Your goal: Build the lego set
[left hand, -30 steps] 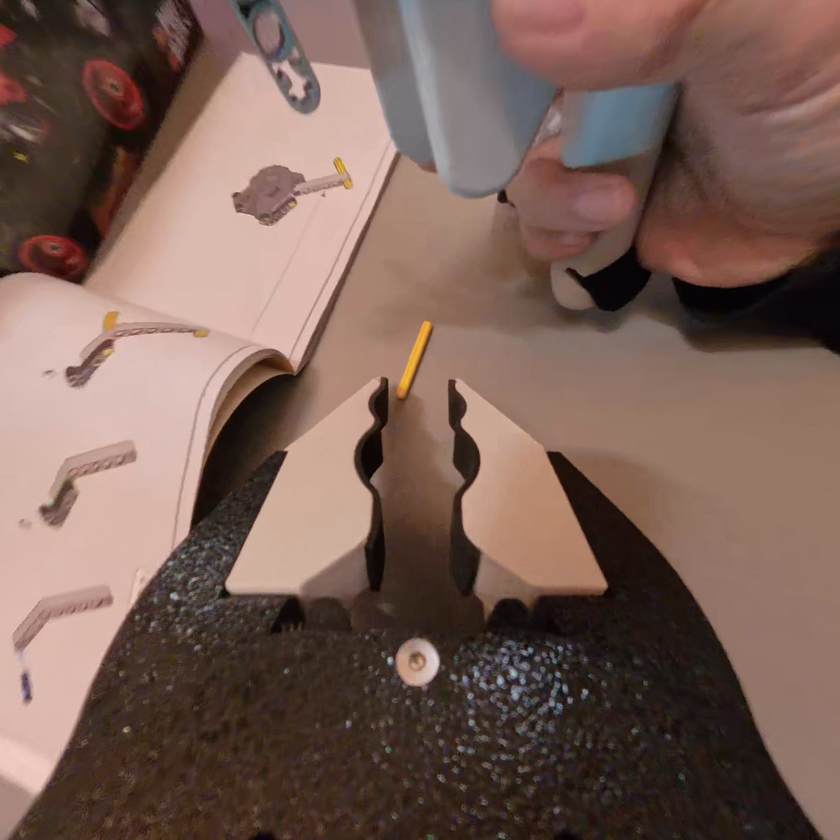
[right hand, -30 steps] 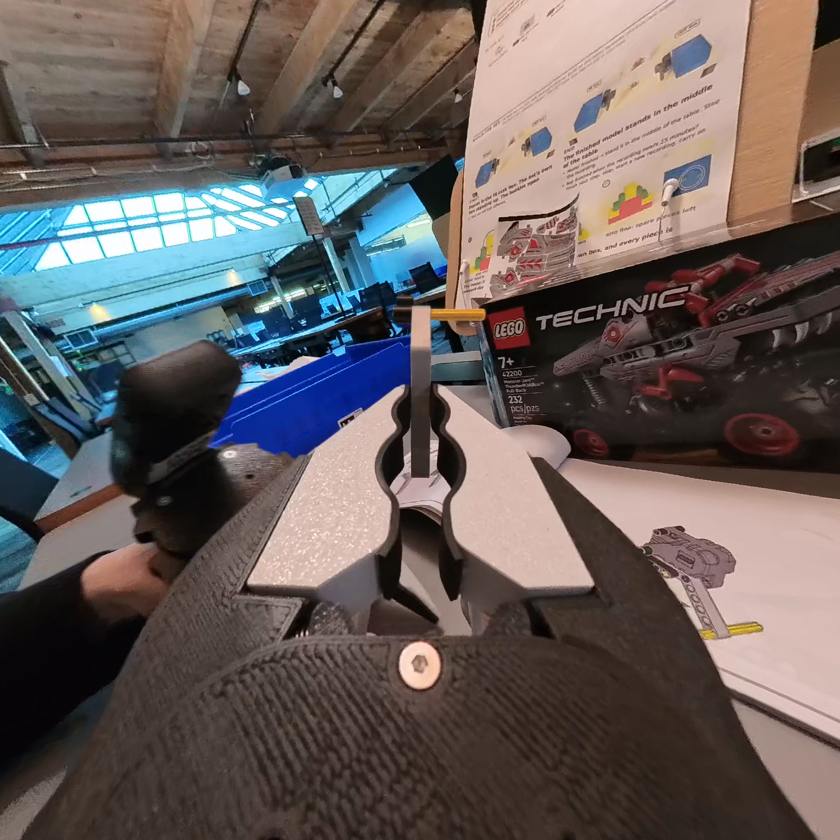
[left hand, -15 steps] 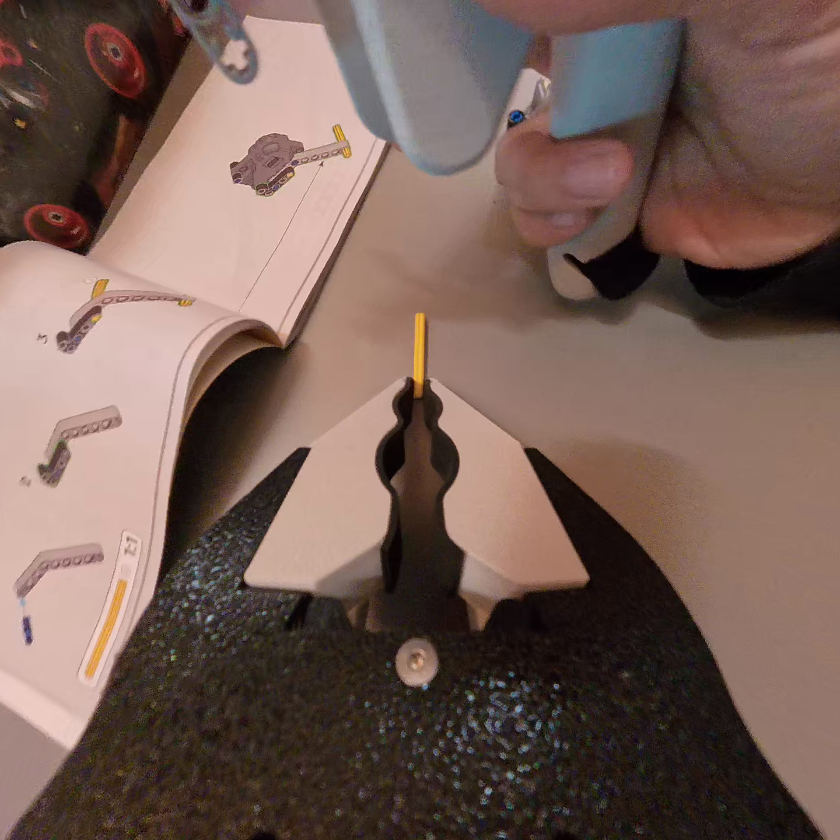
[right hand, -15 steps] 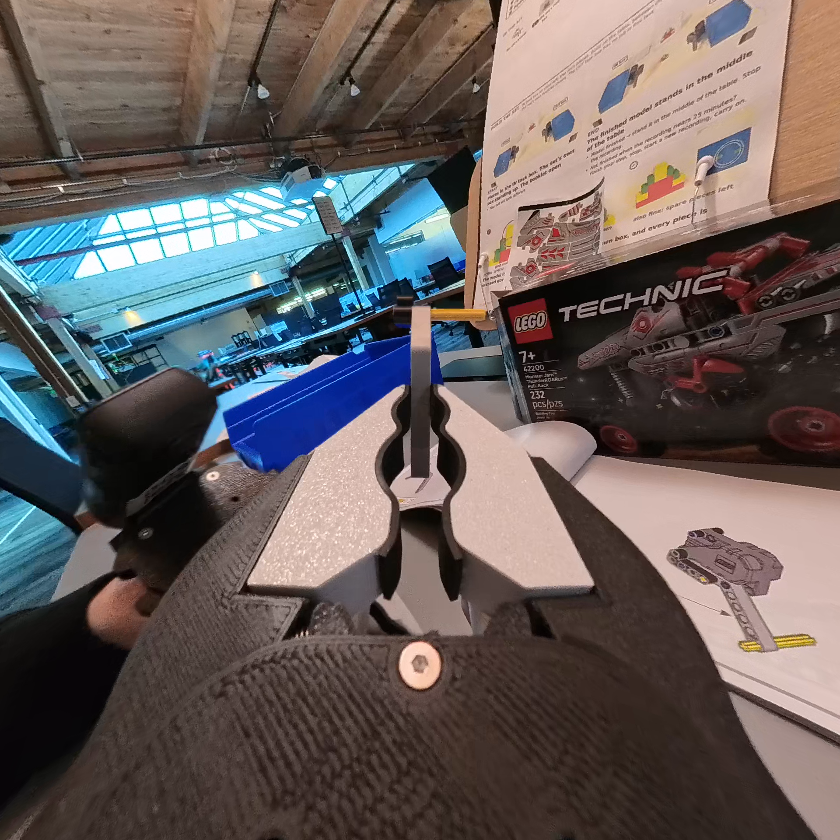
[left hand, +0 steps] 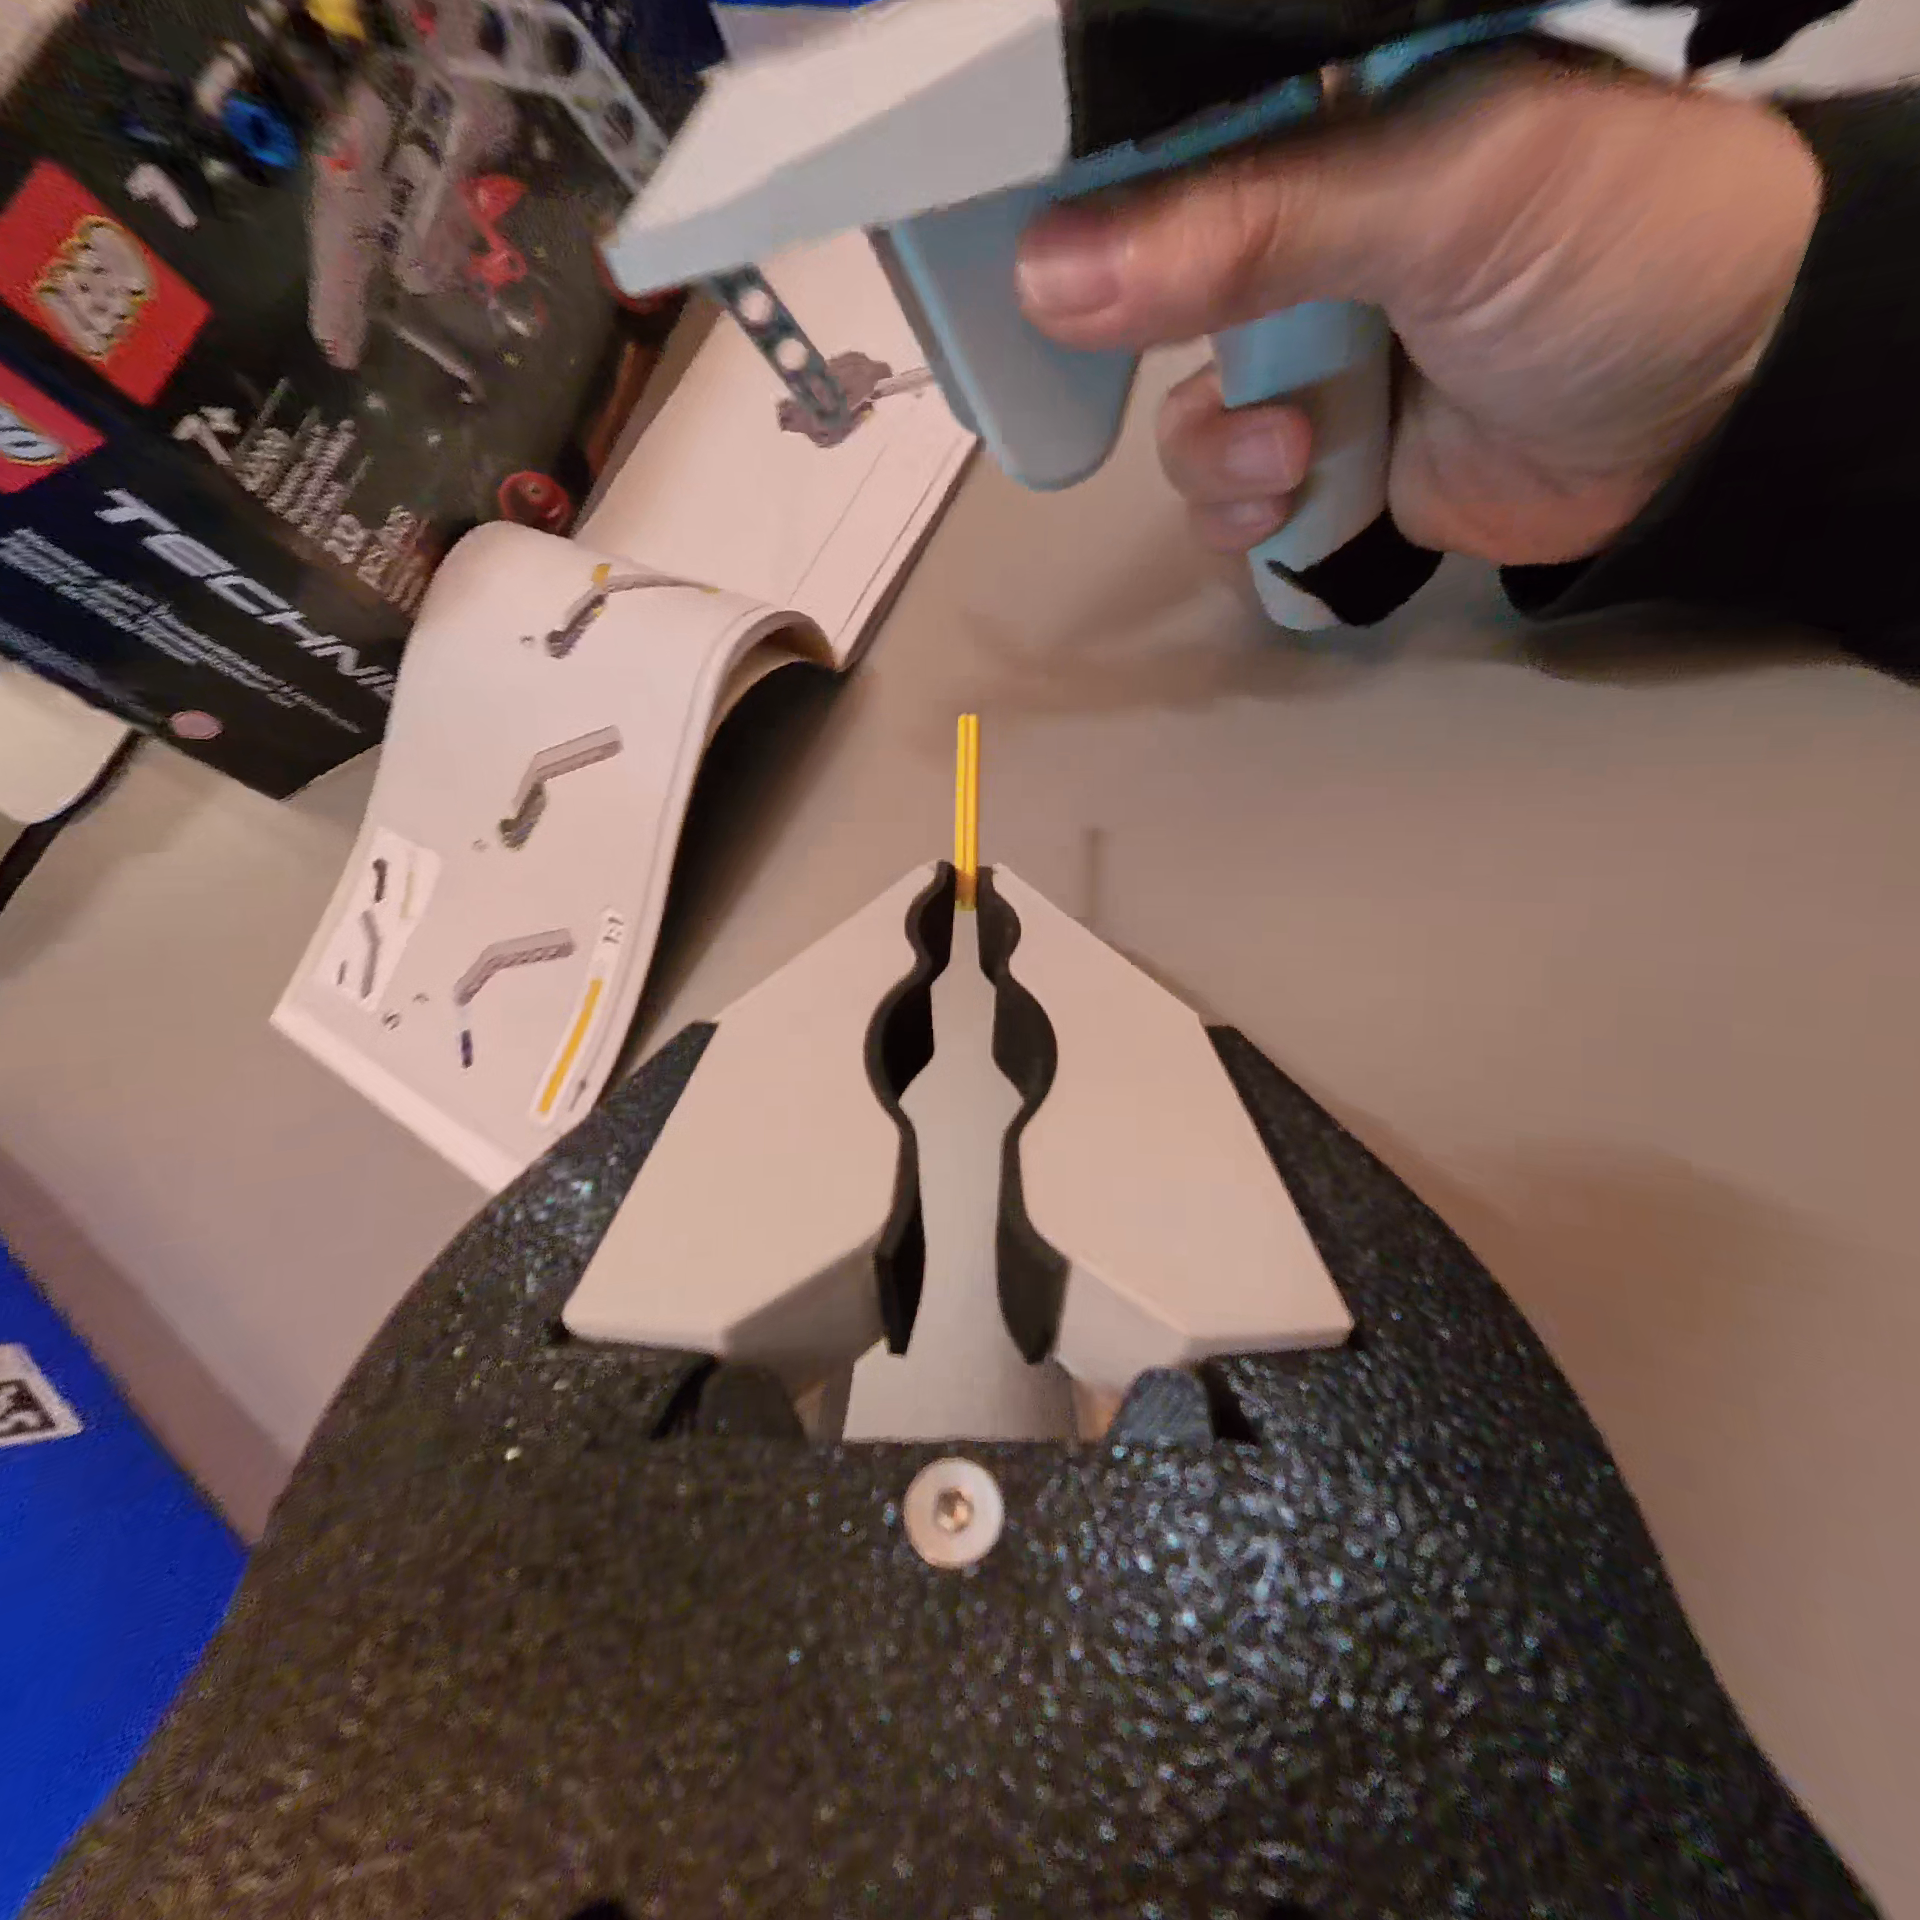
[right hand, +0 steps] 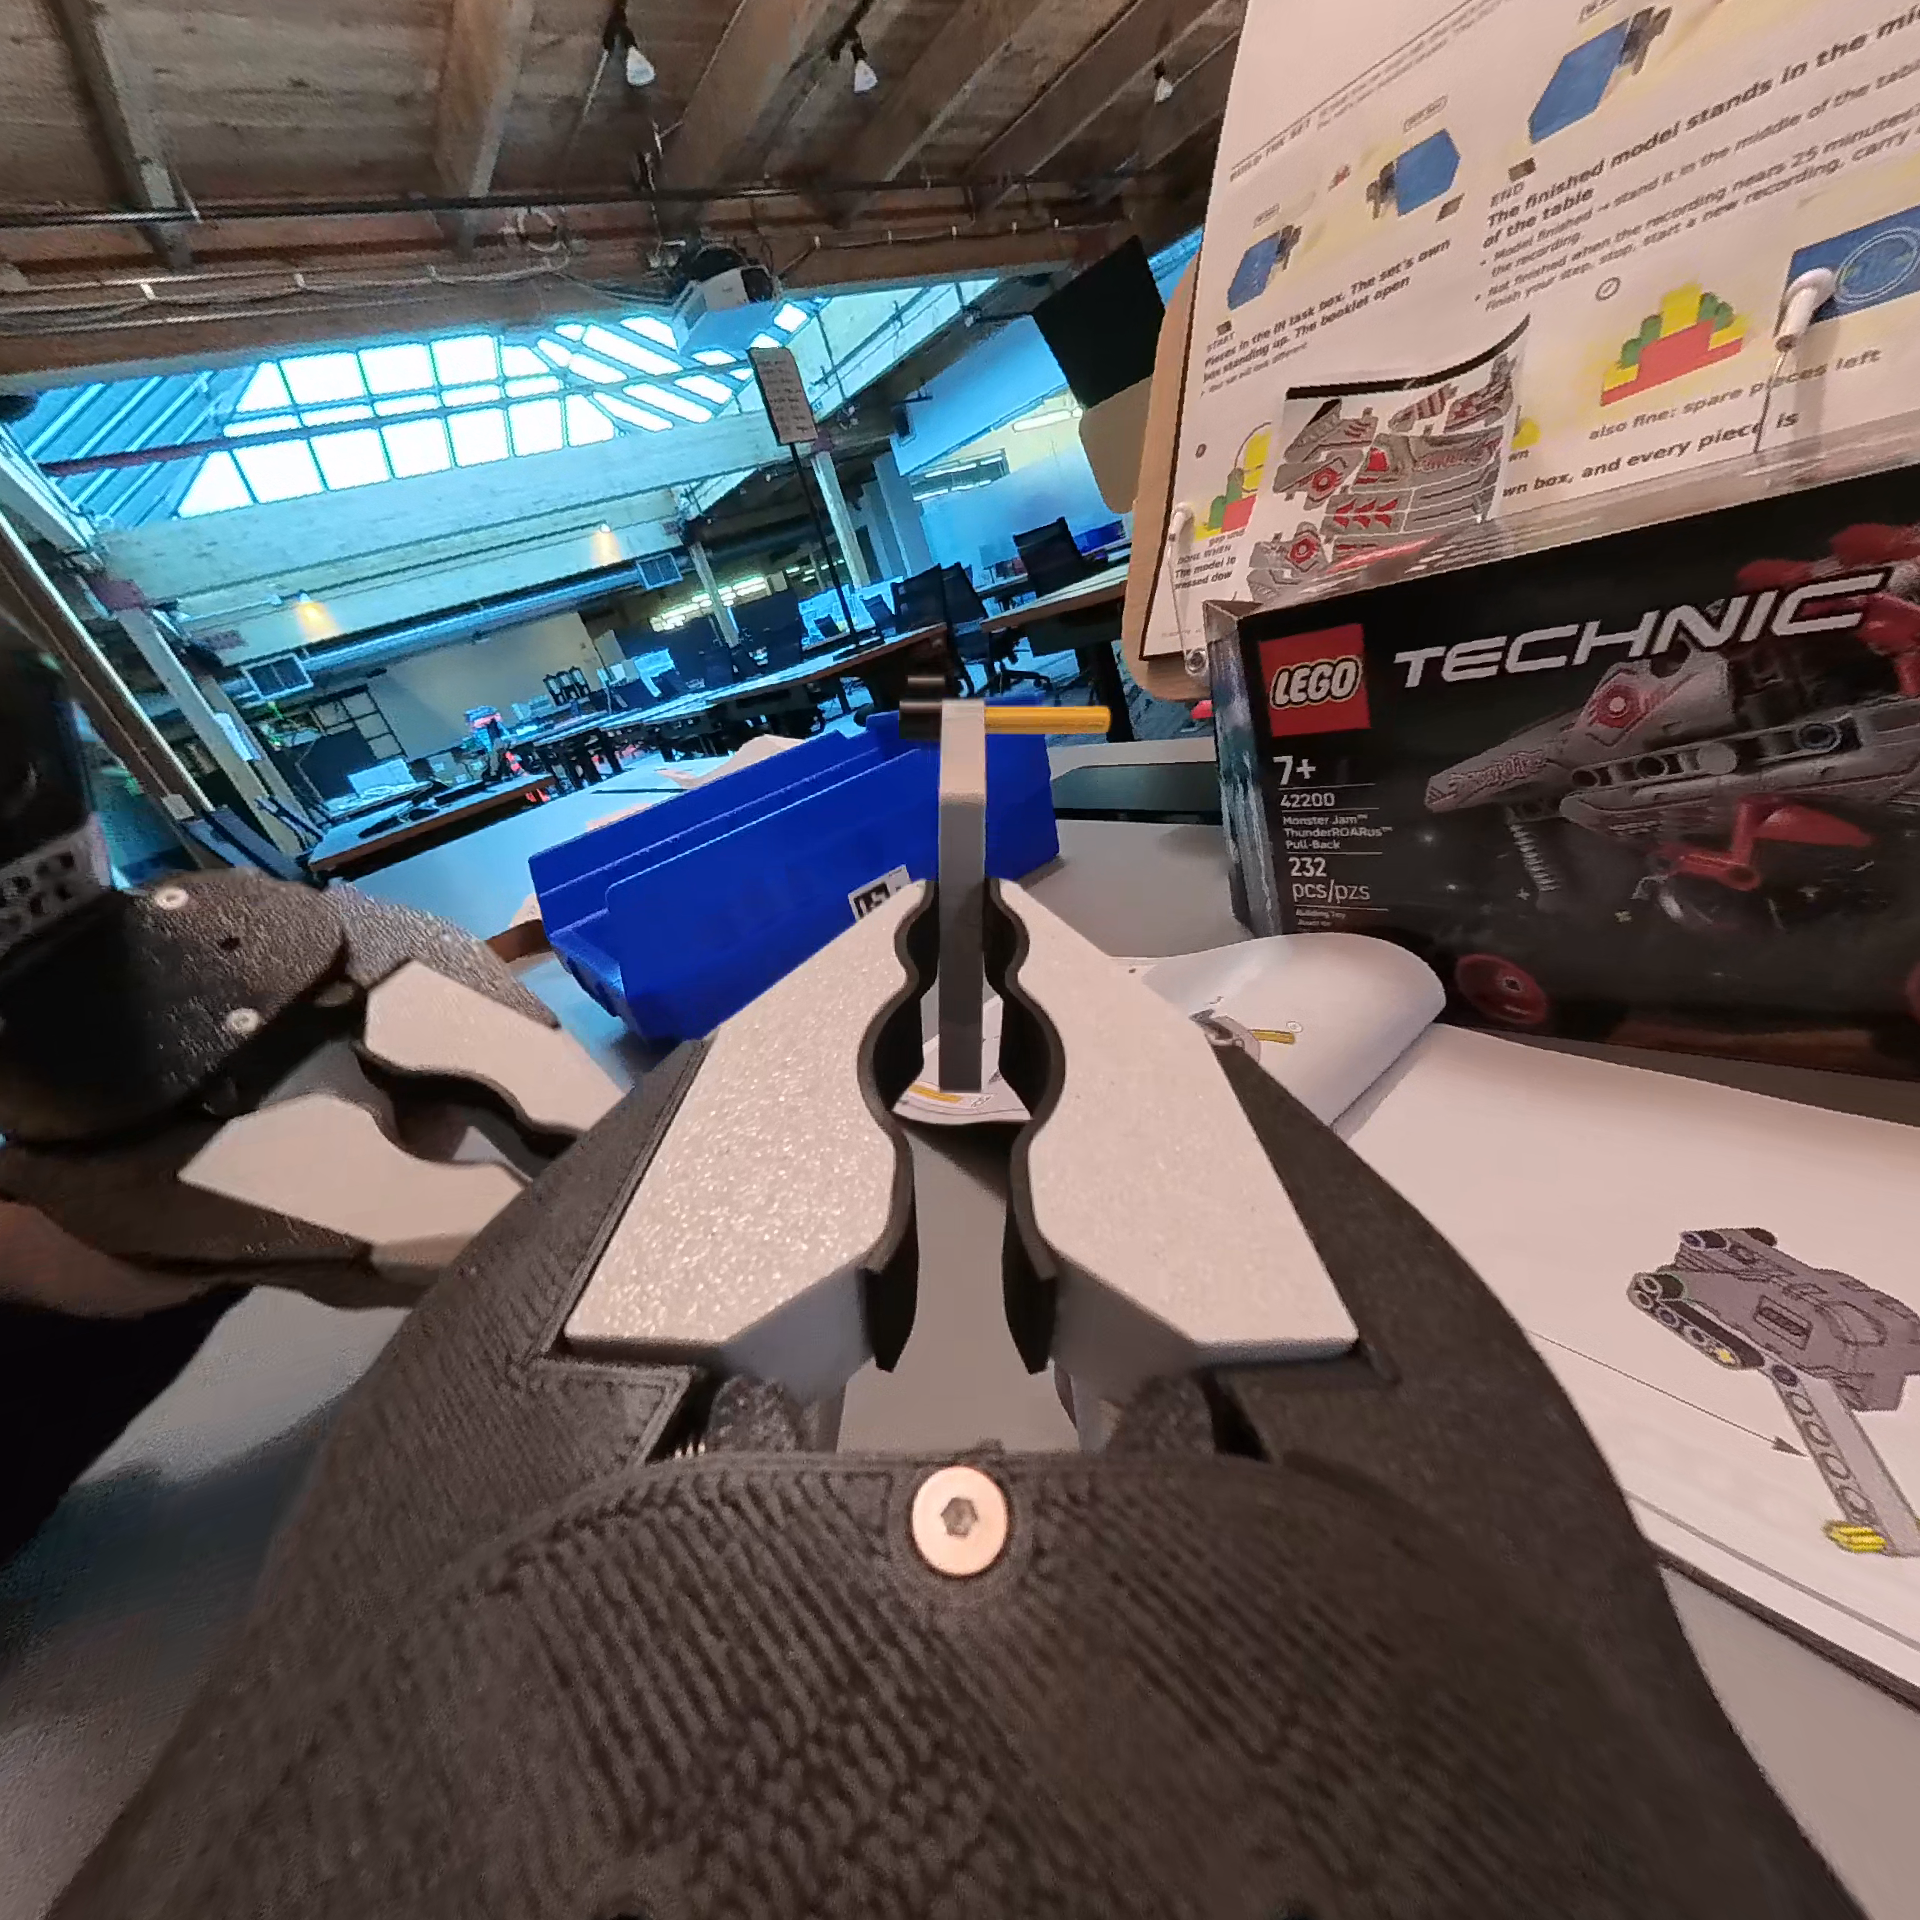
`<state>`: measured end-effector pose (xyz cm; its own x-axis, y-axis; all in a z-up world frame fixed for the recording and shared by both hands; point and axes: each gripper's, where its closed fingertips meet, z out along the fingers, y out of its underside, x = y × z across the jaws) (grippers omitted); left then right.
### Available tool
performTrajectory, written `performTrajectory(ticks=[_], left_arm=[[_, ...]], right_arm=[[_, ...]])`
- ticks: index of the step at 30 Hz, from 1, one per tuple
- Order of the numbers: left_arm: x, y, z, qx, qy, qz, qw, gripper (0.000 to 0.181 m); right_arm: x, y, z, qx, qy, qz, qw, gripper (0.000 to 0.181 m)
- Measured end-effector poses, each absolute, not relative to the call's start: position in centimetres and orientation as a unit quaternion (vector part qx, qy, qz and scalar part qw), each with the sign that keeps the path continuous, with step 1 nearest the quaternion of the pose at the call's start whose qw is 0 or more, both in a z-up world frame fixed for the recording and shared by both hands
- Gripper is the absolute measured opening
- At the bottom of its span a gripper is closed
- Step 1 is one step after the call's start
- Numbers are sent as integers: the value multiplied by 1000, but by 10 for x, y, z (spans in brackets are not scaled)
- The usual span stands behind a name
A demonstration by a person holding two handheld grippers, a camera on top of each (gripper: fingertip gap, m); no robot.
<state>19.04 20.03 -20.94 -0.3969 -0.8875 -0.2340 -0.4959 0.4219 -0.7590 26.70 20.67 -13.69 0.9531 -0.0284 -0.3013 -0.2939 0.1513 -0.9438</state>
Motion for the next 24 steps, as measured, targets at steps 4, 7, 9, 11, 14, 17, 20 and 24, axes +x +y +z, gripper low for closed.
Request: performTrajectory(ticks=[4,7,9,11,14,17,20,24], left_arm=[[186,196,-193,-474,740,-374,298,1],[183,198,-185,-488,721,-390,300,2],[183,204,-182,-502,711,-387,304,2],[184,211,-181,-511,705,-376,315,2],[186,216,-184,-508,716,-353,325,1],[187,213,-184,-499,725,-335,336,1],[189,211,-180,-498,721,-338,345,2],[194,209,-178,-521,694,-381,318,2]], right_arm=[[261,209,-140,-645,131,94,746,5],[253,213,-141,-644,131,101,747,6],[252,216,-140,-642,132,99,749,6],[251,219,-142,-645,129,97,747,6],[250,218,-141,-643,128,92,749,5],[250,218,-143,-647,130,87,747,5],[245,220,-142,-647,124,87,747,5],[234,224,-139,-648,100,78,751,6]])
